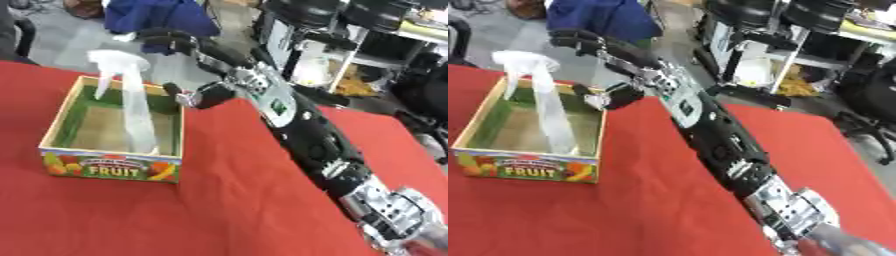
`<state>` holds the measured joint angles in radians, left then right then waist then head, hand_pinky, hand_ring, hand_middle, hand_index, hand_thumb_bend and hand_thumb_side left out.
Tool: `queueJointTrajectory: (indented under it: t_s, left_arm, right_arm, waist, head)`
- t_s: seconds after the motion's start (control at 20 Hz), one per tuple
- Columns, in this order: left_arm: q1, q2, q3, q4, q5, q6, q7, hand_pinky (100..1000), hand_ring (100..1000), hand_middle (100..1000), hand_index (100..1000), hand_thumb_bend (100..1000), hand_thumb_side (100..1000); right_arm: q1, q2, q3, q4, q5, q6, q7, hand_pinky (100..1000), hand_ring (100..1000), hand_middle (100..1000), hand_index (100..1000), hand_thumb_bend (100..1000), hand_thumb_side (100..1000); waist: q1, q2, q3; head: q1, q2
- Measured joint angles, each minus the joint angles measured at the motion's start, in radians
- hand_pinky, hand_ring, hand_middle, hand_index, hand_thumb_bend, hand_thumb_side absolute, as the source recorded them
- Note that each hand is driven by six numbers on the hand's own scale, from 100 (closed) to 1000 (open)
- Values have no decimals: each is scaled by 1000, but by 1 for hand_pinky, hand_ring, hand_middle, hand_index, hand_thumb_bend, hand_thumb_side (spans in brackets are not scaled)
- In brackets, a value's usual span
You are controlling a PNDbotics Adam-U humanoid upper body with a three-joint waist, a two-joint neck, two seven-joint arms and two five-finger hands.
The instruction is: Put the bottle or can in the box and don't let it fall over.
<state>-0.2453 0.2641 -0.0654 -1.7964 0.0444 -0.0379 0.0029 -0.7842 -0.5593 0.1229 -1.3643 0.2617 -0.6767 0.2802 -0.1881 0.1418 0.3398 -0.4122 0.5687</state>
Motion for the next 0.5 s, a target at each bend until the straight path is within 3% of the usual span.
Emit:
queueJointTrajectory:
  t_s: [0.1, 0.3, 0.5]
  left_arm:
    - [18, 0, 13, 4, -10, -1, 12, 771, 757, 599, 759, 139, 782]
    - [54, 0, 40, 12, -31, -3, 40, 772, 757, 598, 759, 137, 784]
    - [72, 0, 59, 15, -43, -5, 62, 772, 756, 598, 758, 134, 786]
  right_arm:
    - [69, -23, -1, -88, -111, 30, -26, 725, 956, 995, 908, 100, 465]
    - [246, -35, -32, -311, -344, 131, -65, 718, 958, 994, 889, 100, 470]
    - [406, 10, -84, -500, -489, 224, -52, 718, 978, 1000, 884, 100, 470]
  waist:
    - [1, 0, -41]
    - [12, -3, -130]
    - [20, -3, -186]
  head:
    - [40, 0]
    - [152, 15]
    - [254, 37]
